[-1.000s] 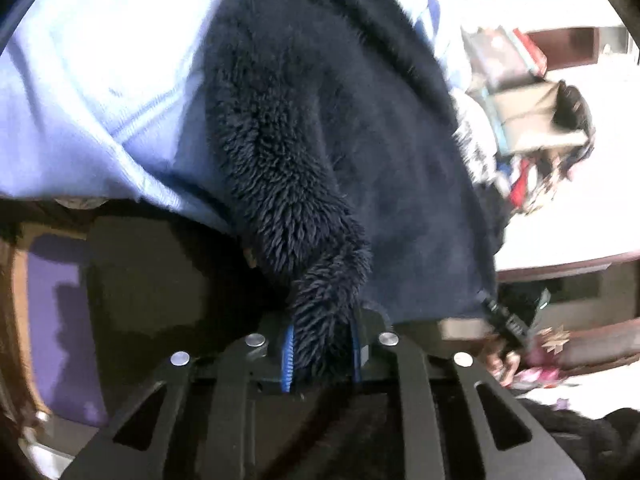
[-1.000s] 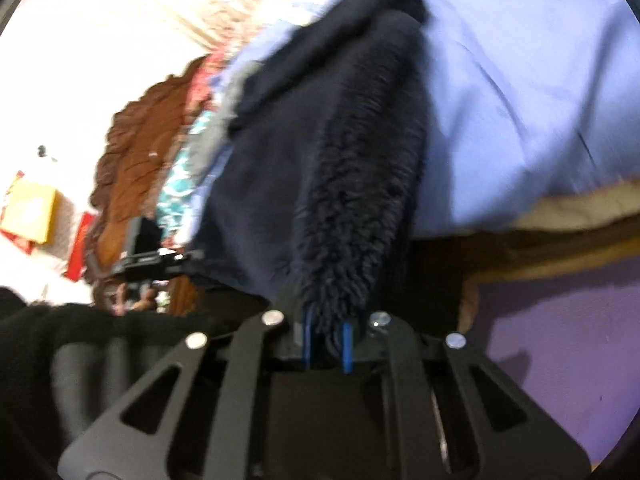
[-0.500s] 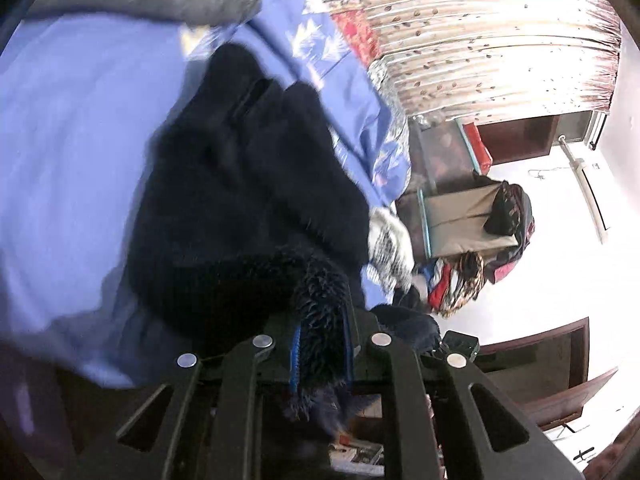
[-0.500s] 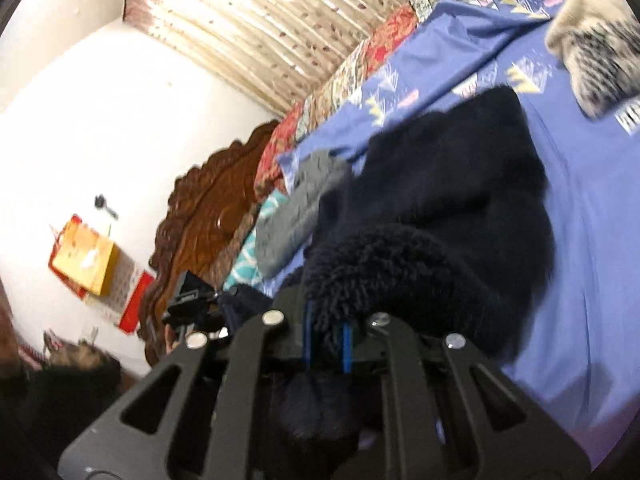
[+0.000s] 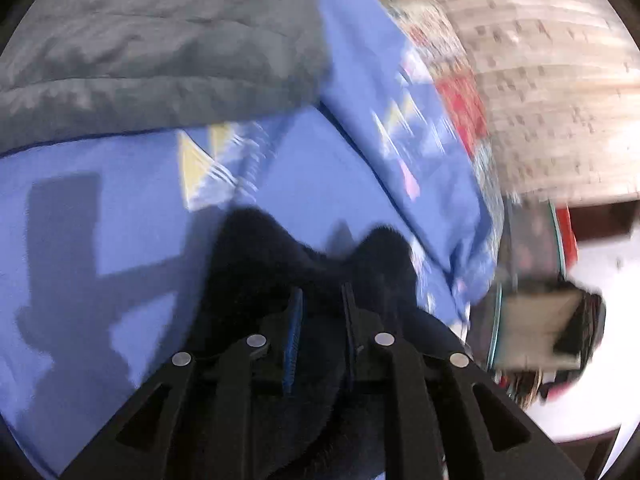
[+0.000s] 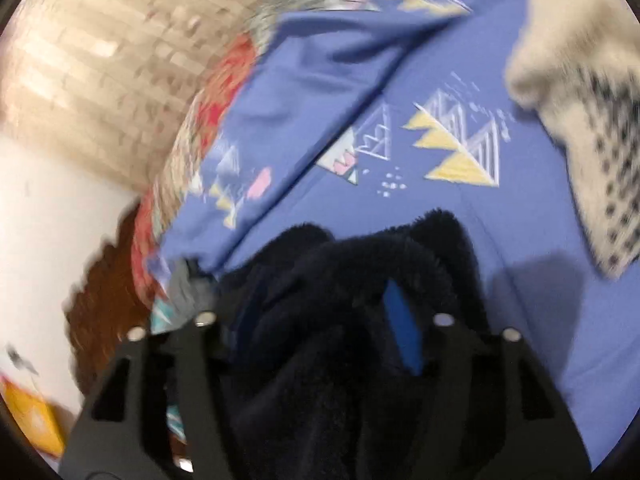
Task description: Fold large clothes
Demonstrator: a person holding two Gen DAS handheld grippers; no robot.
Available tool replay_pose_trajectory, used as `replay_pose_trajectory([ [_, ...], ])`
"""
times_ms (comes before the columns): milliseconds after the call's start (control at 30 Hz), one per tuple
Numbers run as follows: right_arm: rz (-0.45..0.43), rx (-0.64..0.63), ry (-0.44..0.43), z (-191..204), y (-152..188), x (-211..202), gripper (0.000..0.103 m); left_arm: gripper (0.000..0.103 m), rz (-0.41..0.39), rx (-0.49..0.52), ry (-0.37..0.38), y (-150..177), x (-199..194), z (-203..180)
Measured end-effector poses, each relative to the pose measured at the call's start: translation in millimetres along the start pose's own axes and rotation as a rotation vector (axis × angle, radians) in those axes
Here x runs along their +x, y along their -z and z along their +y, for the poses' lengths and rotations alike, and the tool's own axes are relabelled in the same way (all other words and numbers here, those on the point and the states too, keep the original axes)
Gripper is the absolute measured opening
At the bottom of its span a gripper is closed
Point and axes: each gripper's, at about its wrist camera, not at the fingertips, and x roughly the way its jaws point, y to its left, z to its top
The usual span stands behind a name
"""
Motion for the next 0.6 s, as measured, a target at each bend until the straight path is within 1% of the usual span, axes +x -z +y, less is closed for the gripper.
replay_pose_trajectory([
  [33, -0.023, 0.021, -0.044, -6, 0, -4, 0.082, 0.041, -0.002, 0.016, 0.006, -3, 1, 1],
  [100, -0.03, 0.043, -0.083, -13, 0, -9, 0.083, 0.041, -0.016, 0.043, -0.014, -8, -2, 3],
  [133, -0.034, 0.049, -0.084, -16, 0, -13, 0.083, 0.041, -0.025, 0.047, -0.024, -8, -5, 5],
  [167, -0.069, 0.027, -0.056, -14, 1, -22, 0.083, 0.041, -0.024, 0.056, -0.017, -7, -7, 6],
  [200, -0.106, -0.016, -0.031, -8, 4, -31, 0.083, 0.041, -0.022, 0.075, -0.006, -3, -11, 3],
  [233, -0.141, -0.101, -0.005, 5, 8, -39, 0.083, 0.041, -0.023, 0.091, -0.001, -2, -12, -2],
  [267, -0.157, -0.194, 0.023, 18, 13, -45, 0.083, 0.041, -0.029, 0.128, 0.009, 4, -15, -9],
  [300, -0.163, -0.31, 0.062, 36, 20, -46, 0.083, 0.042, -0.038, 0.188, 0.009, 11, -17, -20],
  [333, -0.151, -0.407, 0.091, 50, 28, -42, 0.083, 0.045, -0.046, 0.237, -0.007, 14, -16, -28],
  [367, -0.133, -0.462, 0.106, 57, 33, -36, 0.083, 0.05, -0.056, 0.311, -0.051, 21, -12, -41],
  [400, -0.101, -0.527, 0.148, 65, 38, -24, 0.083, 0.057, -0.06, 0.358, -0.085, 25, -7, -48],
  [433, -0.077, -0.561, 0.186, 65, 40, -14, 0.084, 0.06, -0.06, 0.438, -0.142, 31, 3, -60],
  [467, -0.05, -0.587, 0.23, 65, 42, -2, 0.084, 0.064, -0.057, 0.472, -0.171, 34, 10, -64],
  [500, -0.012, -0.621, 0.295, 64, 43, 17, 0.084, 0.068, -0.051, 0.51, -0.207, 37, 21, -68],
  [533, 0.015, -0.642, 0.334, 63, 45, 30, 0.083, 0.07, -0.035, 0.544, -0.238, 39, 35, -70],
  [567, 0.044, -0.658, 0.356, 61, 45, 40, 0.057, 0.07, -0.02, 0.563, -0.256, 41, 43, -70],
  [600, 0.101, -0.658, 0.338, 59, 43, 49, 0.031, 0.068, -0.003, 0.606, -0.28, 44, 55, -71],
])
